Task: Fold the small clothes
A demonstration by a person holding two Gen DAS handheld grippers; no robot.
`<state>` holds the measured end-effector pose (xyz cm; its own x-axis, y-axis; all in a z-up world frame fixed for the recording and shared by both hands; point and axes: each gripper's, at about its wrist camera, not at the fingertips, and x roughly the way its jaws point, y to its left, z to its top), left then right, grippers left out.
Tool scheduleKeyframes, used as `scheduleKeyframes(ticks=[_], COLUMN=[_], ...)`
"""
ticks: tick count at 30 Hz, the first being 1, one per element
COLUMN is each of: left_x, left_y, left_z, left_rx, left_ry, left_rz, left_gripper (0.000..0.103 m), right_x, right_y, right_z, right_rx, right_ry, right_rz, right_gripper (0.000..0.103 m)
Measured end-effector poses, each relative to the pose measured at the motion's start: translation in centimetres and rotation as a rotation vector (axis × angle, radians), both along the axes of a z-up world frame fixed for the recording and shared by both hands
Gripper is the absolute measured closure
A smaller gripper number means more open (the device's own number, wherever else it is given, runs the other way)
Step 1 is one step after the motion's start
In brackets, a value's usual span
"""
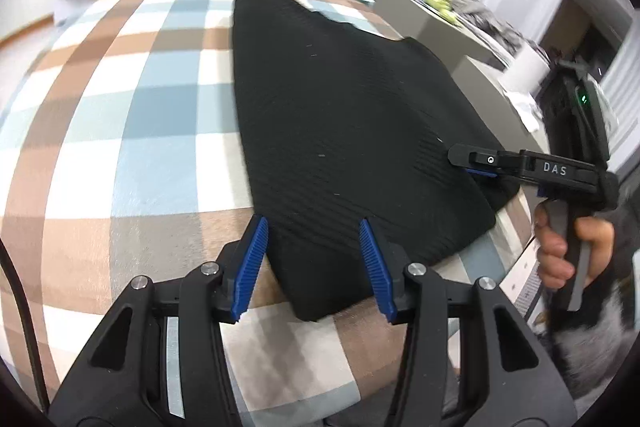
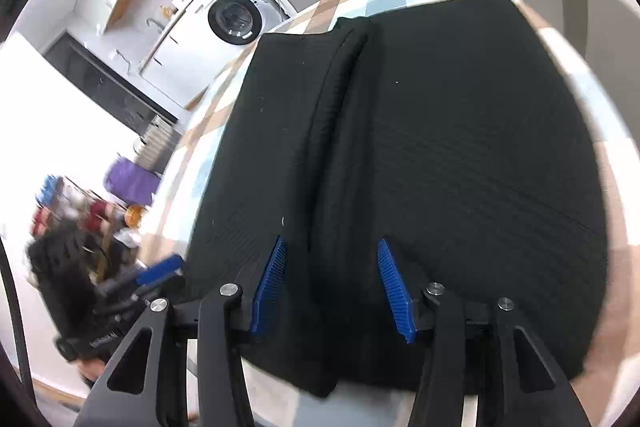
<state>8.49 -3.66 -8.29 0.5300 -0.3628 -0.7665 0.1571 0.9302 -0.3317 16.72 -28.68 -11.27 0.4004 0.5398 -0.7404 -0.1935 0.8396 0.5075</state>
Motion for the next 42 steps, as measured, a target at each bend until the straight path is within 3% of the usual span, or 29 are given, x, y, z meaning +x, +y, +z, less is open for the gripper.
scheduleKeyframes(ticks=[3,7,9,11,15,18,20,25,26,30,32,35,37,38,42], left_x=[0.6,1.3,1.7,2.0,2.6,3.2,3.7,5.5,5.9,6.6,7.1,7.9,8.2,8.3,8.3], left_y=[1.1,1.6,1.6,1.5,1.4,1.0,0.4,-1.6,-2.0,-2.9,-3.3,-3.7,-4.0,-4.1,-4.4], left_z=[-0.5,-0.8,-0.8,-0.6,-0.2,0.1,0.2,-0.9,-1.1,-1.8,-2.1,-2.2,-2.2,-2.3,-2.4], left_rx=[-0.012,-0.020,-0.013,-0.010,-0.032,-0.052,-0.055,-0.052,-0.036,-0.031,-0.033,-0.036,-0.039,-0.039,-0.039], left_ry=[0.017,0.025,0.023,0.020,0.015,0.014,0.007,0.035,0.049,0.063,0.061,0.056,0.044,0.036,0.024], left_rz=[0.044,0.065,0.070,0.073,0.073,0.063,0.049,0.042,0.047,0.044,0.045,0.051,0.062,0.072,0.091], left_gripper=[0.058,0.058,0.058,0.058,0.058,0.058,0.058,0.058,0.058,0.058,0.058,0.058,0.067,0.079,0.088], right_x=[1.6,3.7,4.5,4.7,3.3,1.9,1.9,3.2,2.9,0.9,-0.3,-1.8,-2.0,-1.9,-1.6], right_y=[0.8,2.8,4.1,5.0,4.9,2.4,0.4,-2.2,-2.5,-3.8,-5.1,-6.9,-7.9,-8.2,-8.9], right_z=[0.0,-0.1,0.0,0.2,3.3,5.4,4.5,1.1,1.3,2.6,3.2,3.9,3.9,3.6,2.1], right_rx=[0.013,-0.052,-0.129,-0.183,-0.229,-0.292,-0.315,-0.243,-0.233,-0.250,-0.224,-0.273,-0.270,-0.269,-0.292], right_ry=[-0.020,-0.049,-0.071,-0.093,-0.190,-0.230,-0.194,-0.069,-0.074,-0.109,-0.117,-0.142,-0.130,-0.120,-0.076], right_rz=[0.025,0.059,0.083,0.108,0.090,0.004,-0.041,-0.070,-0.070,-0.110,-0.146,-0.208,-0.221,-0.224,-0.208], right_gripper=[0.054,0.055,0.079,0.091,0.093,0.093,0.092,0.087,0.086,0.062,0.062,0.062,0.062,0.062,0.062])
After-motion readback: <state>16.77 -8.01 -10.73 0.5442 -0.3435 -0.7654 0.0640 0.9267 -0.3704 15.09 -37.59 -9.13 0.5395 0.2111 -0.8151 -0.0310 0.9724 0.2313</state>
